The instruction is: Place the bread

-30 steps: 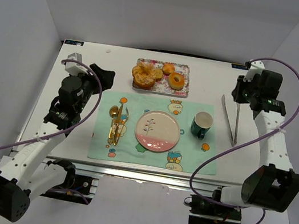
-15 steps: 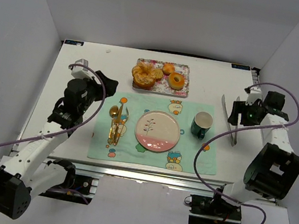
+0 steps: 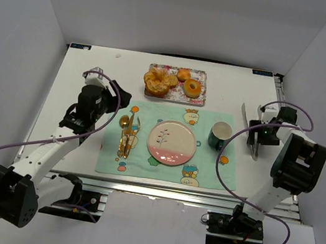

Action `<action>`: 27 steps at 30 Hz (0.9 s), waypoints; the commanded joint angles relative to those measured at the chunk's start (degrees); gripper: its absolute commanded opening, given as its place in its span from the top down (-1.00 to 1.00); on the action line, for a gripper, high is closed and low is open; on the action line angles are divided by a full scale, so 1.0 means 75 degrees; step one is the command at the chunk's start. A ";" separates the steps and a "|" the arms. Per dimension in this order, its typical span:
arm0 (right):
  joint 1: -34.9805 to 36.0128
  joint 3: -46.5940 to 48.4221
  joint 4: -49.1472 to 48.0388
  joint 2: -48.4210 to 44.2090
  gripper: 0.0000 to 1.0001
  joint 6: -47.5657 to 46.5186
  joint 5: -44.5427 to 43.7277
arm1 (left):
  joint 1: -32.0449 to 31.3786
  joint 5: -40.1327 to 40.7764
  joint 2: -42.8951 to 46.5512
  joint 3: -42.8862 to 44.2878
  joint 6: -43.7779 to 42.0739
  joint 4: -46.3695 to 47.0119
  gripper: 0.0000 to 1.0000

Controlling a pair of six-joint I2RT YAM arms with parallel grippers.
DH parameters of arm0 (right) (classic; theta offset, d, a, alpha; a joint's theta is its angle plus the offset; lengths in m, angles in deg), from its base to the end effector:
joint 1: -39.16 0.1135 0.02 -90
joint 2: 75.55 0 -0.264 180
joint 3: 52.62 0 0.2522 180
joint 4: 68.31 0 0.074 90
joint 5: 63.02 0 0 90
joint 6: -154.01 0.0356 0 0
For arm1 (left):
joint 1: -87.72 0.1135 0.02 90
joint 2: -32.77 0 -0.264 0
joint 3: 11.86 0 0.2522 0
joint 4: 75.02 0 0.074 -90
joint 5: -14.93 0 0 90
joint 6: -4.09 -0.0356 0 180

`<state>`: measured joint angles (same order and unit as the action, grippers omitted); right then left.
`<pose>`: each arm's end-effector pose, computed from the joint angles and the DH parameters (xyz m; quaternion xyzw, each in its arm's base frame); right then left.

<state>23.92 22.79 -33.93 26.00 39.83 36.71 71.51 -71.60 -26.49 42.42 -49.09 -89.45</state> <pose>0.3421 -0.0870 0.1661 -0.0966 0.9590 -0.0083 0.2663 0.2307 -0.0648 0.2821 -0.1632 0.7995 -0.2357 0.5278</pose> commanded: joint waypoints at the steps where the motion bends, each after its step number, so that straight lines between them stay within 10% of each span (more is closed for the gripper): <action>1: 0.0087 0.0475 -0.0336 0.0310 -0.64 0.0107 0.0225 | 0.0052 -0.0157 -0.0125 0.0270 -0.0139 0.0030 -0.70; 14: 0.0275 0.0523 -0.0898 0.0920 -0.36 0.0178 0.0002 | 0.0040 0.0018 -0.0383 0.0481 -0.0069 0.0019 -0.70; 27: 0.0263 0.0719 -0.1041 0.0196 0.91 -0.0255 0.0200 | 0.0052 0.0112 -0.0207 0.0598 -0.0092 -0.0052 -0.70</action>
<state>25.80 26.33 -42.61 31.27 39.54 37.30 71.51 -71.38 -29.60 44.08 -49.59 -89.89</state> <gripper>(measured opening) 0.188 0.848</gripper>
